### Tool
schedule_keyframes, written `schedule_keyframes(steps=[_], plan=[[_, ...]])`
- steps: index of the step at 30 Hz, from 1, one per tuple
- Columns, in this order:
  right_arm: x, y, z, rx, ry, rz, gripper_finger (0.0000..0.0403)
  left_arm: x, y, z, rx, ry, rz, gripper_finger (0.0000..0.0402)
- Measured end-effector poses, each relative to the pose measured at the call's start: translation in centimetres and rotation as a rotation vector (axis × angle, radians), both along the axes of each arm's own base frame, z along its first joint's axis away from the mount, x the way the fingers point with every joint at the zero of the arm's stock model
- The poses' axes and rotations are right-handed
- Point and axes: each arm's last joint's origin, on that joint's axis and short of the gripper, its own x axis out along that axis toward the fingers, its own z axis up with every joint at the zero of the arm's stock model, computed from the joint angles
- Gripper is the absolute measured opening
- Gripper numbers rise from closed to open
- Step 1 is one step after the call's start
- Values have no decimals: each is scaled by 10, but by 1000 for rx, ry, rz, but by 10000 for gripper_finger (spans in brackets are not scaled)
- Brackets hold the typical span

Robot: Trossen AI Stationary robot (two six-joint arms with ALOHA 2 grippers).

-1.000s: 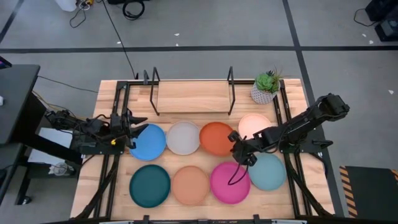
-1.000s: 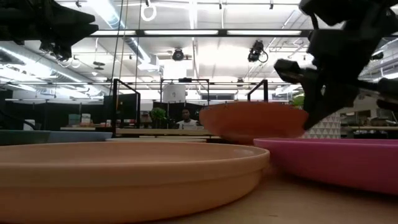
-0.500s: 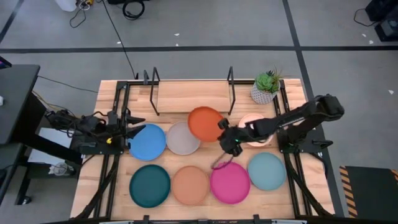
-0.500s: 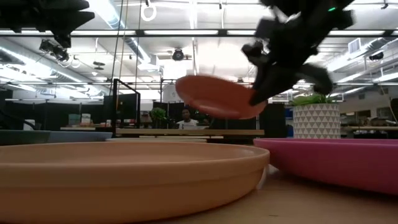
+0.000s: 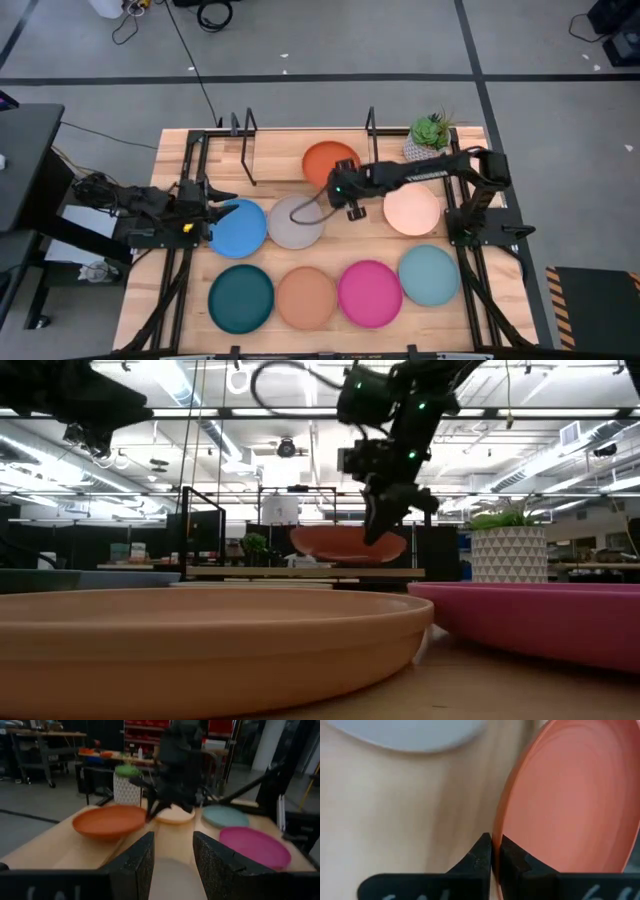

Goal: Place and stack plates onto a shelf
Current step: Put the orange plate on the shelf, then put the white plate on the shelf

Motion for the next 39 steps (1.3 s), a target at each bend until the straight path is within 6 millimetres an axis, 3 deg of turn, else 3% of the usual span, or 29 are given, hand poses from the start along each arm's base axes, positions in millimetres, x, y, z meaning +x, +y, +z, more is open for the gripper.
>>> schedule_keyframes(steps=[8,17,27,32,39], plan=[[-6,-36,-4,14,0,-137,22,6,-2,-2,11,33,0,142],[-8,-43,-4,36,10,-100,24,6,-2,-1,9,25,0,142],[-8,-39,-4,18,28,-88,87,7,-3,0,0,18,0,142],[-1,-24,17,-8,31,-87,113,7,-3,0,0,18,0,142],[-7,-1,19,236,43,-287,118,7,-3,-3,9,44,-2,142]])
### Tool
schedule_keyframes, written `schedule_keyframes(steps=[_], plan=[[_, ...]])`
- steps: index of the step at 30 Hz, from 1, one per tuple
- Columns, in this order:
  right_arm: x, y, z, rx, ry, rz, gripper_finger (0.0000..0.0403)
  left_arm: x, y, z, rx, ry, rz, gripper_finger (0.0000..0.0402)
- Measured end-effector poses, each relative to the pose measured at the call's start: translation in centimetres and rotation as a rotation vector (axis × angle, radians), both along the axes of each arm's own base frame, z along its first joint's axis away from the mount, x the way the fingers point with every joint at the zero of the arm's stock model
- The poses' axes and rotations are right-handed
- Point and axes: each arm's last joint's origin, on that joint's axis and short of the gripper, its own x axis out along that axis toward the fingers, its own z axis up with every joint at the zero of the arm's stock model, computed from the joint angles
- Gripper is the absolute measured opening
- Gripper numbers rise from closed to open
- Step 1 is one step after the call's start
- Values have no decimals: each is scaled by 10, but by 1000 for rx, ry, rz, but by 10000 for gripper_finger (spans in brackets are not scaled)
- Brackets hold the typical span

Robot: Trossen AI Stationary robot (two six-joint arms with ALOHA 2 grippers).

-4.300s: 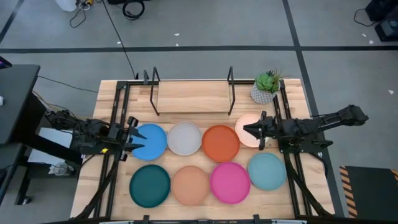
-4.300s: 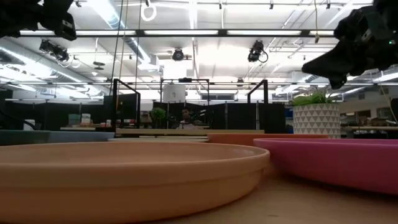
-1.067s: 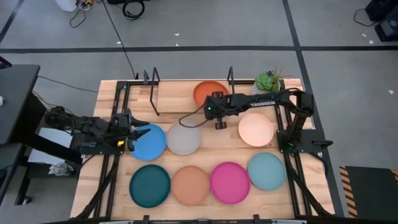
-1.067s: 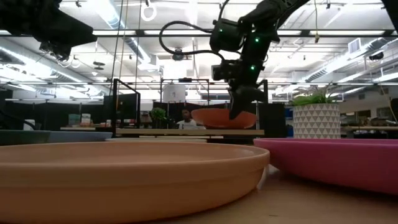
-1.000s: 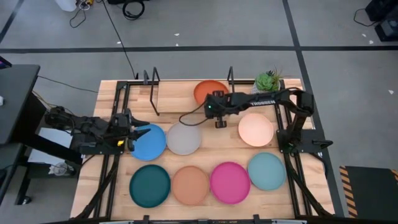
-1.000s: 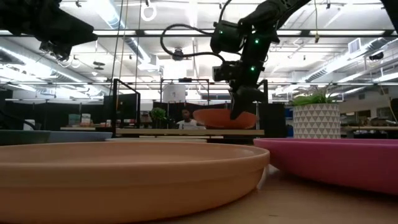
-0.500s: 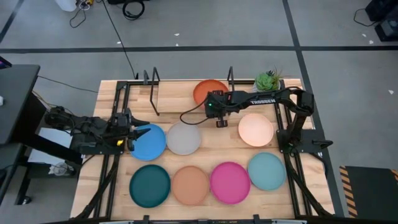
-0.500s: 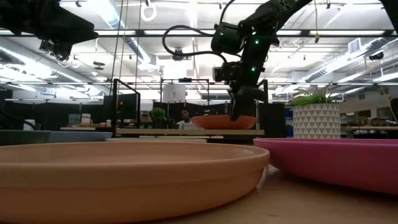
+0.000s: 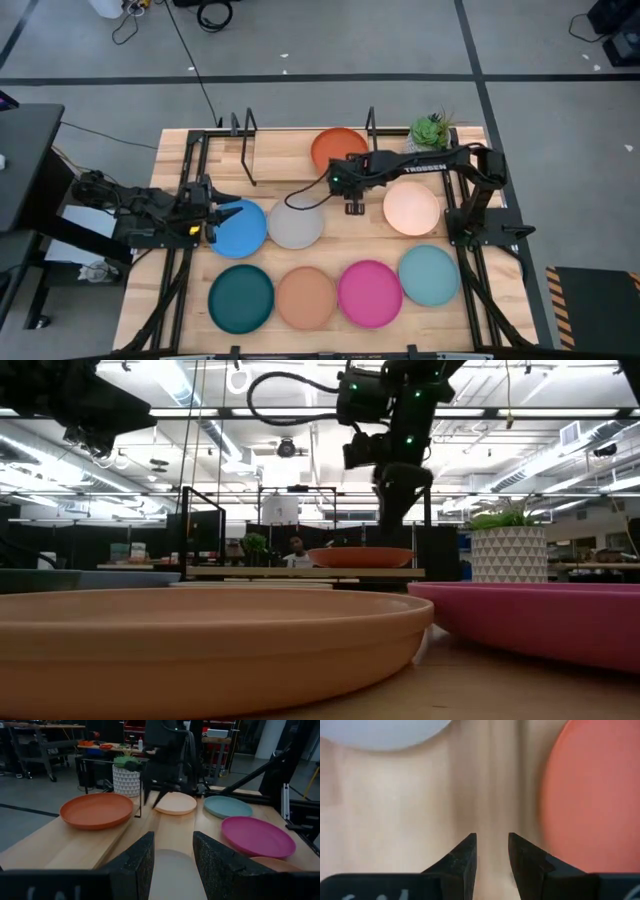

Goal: Place and stack plates onto a shelf
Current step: Put the white plate on the shelf

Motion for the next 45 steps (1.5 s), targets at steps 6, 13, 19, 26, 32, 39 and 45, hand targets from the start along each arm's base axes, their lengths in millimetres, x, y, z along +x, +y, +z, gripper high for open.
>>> schedule_keyframes(steps=[6,13,19,26,32,39,45], plan=[[-16,18,-6,177,145,-125,118,0,0,0,21,8,-2,142],[-16,50,-21,234,133,-61,124,0,0,-2,49,30,-5,142],[-33,61,-42,234,233,-192,140,0,0,-2,89,41,-8,142],[-58,55,-70,251,346,-362,148,0,0,-2,87,36,-8,142],[-66,54,-68,254,327,-405,147,0,0,-2,89,36,-9,142],[-78,54,-45,189,230,-452,140,0,0,-2,90,36,-8,142],[-98,43,-59,228,218,-527,130,0,0,-1,90,35,-8,142]])
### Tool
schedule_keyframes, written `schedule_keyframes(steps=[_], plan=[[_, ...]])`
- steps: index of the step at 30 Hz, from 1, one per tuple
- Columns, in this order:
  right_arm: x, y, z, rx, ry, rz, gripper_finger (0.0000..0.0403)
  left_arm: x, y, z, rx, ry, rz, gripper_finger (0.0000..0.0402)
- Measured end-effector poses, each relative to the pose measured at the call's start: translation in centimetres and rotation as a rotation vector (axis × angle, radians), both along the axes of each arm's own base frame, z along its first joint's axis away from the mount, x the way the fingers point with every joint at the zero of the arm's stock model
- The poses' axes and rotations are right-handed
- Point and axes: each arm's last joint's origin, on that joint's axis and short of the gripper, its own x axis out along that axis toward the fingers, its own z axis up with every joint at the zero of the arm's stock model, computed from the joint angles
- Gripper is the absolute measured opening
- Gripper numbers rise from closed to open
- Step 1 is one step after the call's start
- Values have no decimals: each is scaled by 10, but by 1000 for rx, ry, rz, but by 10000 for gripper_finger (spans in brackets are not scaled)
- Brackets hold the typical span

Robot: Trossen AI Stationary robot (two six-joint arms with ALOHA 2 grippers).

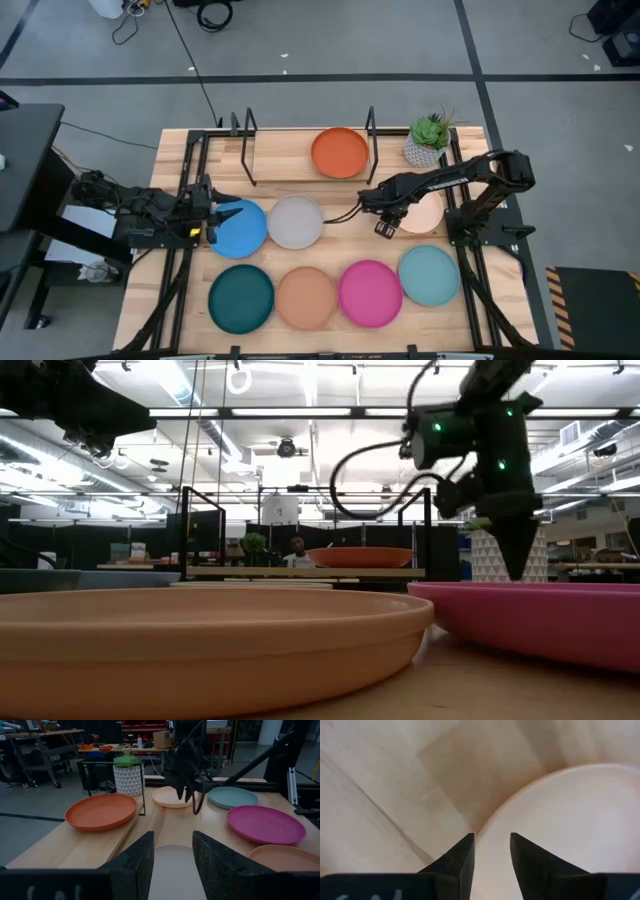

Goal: Place and stack plates onto a shelf
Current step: Put the white plate on the shelf

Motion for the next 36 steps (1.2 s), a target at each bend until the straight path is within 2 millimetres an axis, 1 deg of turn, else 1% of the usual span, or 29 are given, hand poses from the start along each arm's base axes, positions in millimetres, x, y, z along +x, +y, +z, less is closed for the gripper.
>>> schedule_keyframes(steps=[5,9,13,17,19,23,26,31,36], plan=[[-3,0,-16,32,18,16,126,0,0,0,0,0,0,142],[-1,2,-18,30,16,91,114,0,0,0,-1,-5,0,142],[0,3,-18,38,2,170,78,0,0,1,-8,-7,0,142],[4,4,-17,86,-33,228,21,0,0,1,-28,-12,3,142],[6,5,-15,129,-49,249,13,0,0,1,-28,-12,3,142],[17,12,-2,188,-107,346,21,0,0,2,-33,-25,3,142],[28,19,11,207,-161,457,14,0,0,2,-34,-27,3,142],[47,28,37,178,-272,611,12,0,0,4,-43,-51,2,142],[66,31,61,114,-410,734,12,1,0,6,-51,-66,3,142]])
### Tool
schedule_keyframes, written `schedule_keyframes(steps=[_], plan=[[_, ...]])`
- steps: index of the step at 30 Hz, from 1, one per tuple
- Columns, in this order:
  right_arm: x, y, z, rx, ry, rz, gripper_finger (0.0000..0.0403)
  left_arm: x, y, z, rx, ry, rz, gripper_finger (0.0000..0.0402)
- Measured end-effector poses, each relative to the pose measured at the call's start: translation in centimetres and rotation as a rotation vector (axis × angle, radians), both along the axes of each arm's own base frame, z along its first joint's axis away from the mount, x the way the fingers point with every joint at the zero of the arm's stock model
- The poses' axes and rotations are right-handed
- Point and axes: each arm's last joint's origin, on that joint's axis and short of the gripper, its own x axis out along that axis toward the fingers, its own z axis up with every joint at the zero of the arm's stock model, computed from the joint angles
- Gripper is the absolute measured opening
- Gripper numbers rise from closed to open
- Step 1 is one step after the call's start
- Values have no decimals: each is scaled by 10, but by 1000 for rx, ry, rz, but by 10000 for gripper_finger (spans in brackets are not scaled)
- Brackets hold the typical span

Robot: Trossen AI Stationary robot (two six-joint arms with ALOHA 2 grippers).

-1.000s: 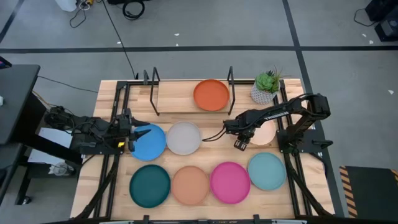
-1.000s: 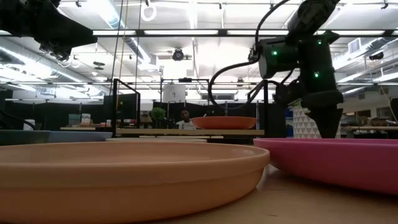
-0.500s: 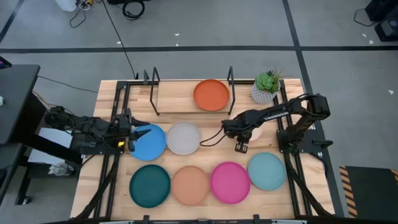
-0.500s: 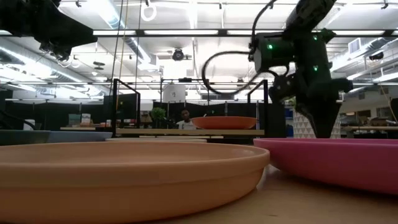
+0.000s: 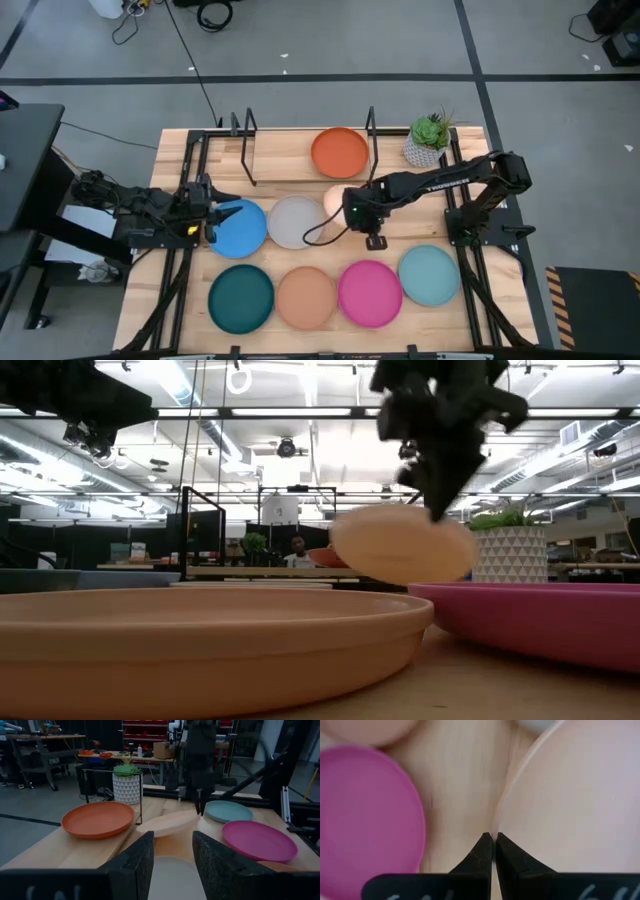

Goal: Place and stack plates onto a shelf
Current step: Put the white plate on the shelf

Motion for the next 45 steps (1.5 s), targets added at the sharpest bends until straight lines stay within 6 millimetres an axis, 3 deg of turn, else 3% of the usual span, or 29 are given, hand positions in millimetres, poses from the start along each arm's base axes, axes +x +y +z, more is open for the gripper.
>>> schedule_keyframes(steps=[7,14,21,28,36,41,45], plan=[[22,0,27,-87,-237,130,12,3,-1,-3,-40,13,3,142],[43,-21,46,-180,-420,157,12,16,-6,-8,-91,58,13,142],[87,-47,35,-209,-415,222,12,33,-14,-14,-86,111,11,142],[125,-80,38,-311,-468,282,16,33,-21,-16,-89,127,-40,142],[153,-136,23,-326,-452,210,16,31,-26,-15,-107,115,-74,142],[171,-150,8,-302,-384,204,16,31,-25,-15,-104,116,-52,142],[177,-162,14,-314,-394,189,16,31,-25,-16,-101,119,-51,142]])
